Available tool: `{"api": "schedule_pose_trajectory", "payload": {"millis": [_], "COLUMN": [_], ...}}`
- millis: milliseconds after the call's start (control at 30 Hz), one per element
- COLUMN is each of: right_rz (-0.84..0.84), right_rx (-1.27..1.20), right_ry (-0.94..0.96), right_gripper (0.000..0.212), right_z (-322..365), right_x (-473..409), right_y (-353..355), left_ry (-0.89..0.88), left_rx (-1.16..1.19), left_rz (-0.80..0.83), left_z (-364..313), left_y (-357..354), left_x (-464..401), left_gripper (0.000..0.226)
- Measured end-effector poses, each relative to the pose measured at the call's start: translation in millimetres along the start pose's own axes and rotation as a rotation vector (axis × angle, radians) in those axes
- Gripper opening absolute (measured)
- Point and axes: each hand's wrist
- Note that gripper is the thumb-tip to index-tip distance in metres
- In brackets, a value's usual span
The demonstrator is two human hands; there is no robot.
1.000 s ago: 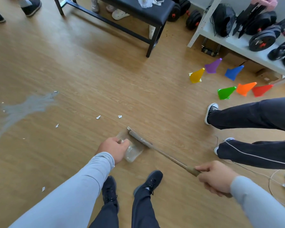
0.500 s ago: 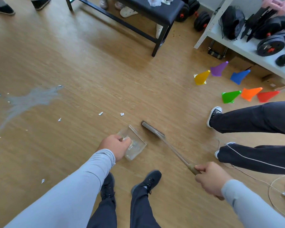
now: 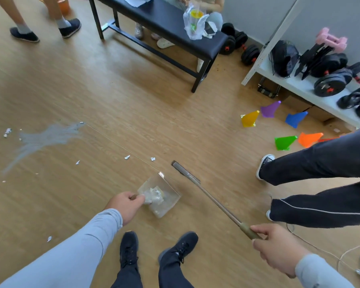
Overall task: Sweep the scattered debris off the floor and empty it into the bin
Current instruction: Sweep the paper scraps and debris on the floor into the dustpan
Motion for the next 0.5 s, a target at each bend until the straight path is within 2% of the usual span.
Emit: {"api": "schedule_pose_trajectory", "payload": {"millis": [67,233,500], "right_rz": [-0.017,0.019,0.006], "right_rx": [0.027,0.013,0.163], "right_ry": [0.036,0.062,0.151], "right_gripper": [0.042,0.044,0.049], "right_z": [10.6,44.5,129.1], "right_x": [-8.9,-42.0,-69.8], "right_y": [0.2,-4.6,-47.9], "left_ry": [0.043,0.133,0.229], "left_rx": [0.07,0.281,0.354], "left_rz": [-0.036,-0.134,-0.15], "left_z": [9.4,24.0,24.5], "left_y": [10.7,30.6,47.1], "left_x": [9.0,12.8,-41.9], "left_gripper": [0.045,0.036,0.037]}}
Point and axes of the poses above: each hand's wrist, its own x-axis away from the middle knuckle, its own y-axis out of the back of the hand, z = x × y, and after that the axes turned 12 degrees about -x, right-handed
